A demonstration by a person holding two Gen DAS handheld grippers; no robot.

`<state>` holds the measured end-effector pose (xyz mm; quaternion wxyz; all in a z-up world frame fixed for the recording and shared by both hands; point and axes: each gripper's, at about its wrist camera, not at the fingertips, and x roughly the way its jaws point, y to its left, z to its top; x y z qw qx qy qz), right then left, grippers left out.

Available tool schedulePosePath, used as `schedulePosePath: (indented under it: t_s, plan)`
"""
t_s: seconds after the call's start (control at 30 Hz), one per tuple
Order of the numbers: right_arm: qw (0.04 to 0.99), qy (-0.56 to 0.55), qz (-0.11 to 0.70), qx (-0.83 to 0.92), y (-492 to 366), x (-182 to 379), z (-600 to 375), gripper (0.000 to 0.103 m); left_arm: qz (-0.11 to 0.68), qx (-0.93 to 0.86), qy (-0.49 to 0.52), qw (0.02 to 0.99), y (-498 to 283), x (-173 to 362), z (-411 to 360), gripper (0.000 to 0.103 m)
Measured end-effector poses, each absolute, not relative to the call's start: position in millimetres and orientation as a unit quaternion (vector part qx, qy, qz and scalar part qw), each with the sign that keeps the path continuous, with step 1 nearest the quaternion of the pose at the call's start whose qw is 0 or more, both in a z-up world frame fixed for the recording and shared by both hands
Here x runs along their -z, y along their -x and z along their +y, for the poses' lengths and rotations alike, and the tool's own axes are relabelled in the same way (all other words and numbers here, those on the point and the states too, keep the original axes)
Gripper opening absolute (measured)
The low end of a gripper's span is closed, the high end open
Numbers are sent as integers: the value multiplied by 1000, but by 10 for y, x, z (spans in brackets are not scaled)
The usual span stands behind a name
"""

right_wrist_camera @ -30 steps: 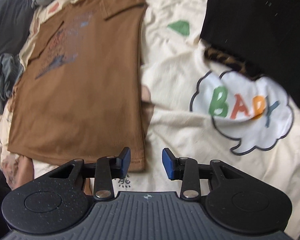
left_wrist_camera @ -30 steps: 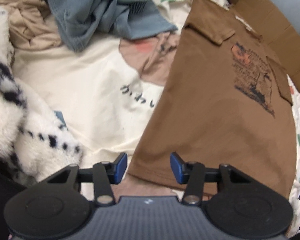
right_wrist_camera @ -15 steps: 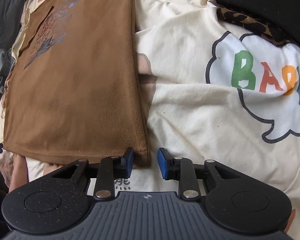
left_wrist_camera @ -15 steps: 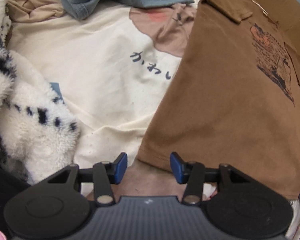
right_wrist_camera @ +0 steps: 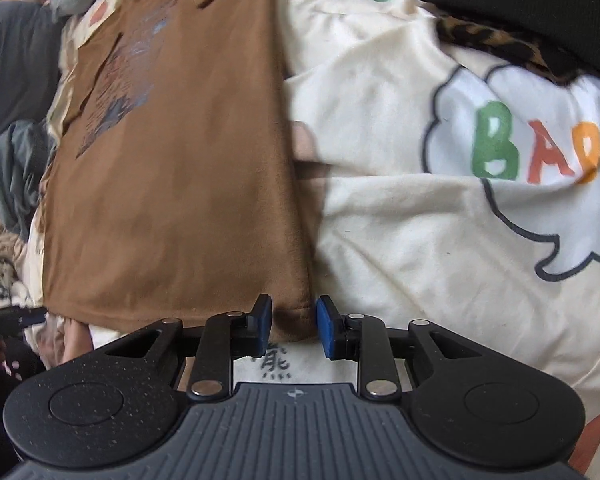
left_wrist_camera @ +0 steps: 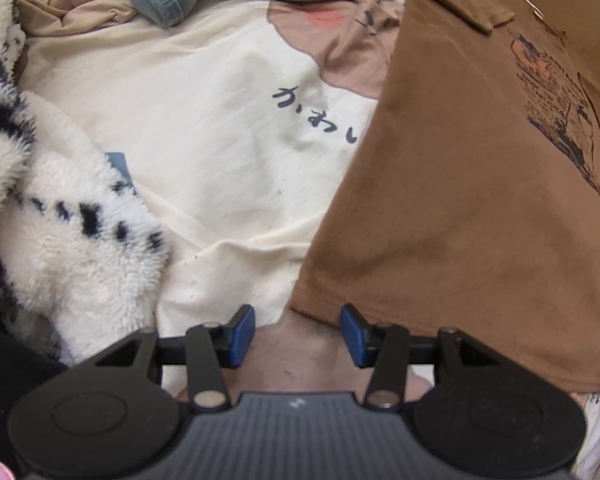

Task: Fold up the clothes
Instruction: 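Move both open tools down to the hem of the brown shirt, then close the right tool on the hem while the left tool closes on the hem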

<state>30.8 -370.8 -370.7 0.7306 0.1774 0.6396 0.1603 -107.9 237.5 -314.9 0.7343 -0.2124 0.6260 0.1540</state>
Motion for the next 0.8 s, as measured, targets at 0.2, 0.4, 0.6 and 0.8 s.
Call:
schedulePosePath:
  t_s: [0.2, 0.4, 0.6, 0.8]
  plan:
    - [729, -166, 647, -151, -322, 3851, -3723, 25, 626, -155, 208, 736, 1086, 3124, 2338, 49]
    - [730, -109, 658, -150, -369, 3809, -3523, 24, 623, -153, 199, 741, 1075, 3066, 2302, 49]
    - [731, -70, 663, -148, -370, 3768, -3418, 4, 617, -144, 181, 752, 1110, 2989, 2267, 49]
    - [734, -49, 664, -132, -325, 3676, -3371, 2, 609, -133, 160, 766, 1210, 2962, 2204, 49]
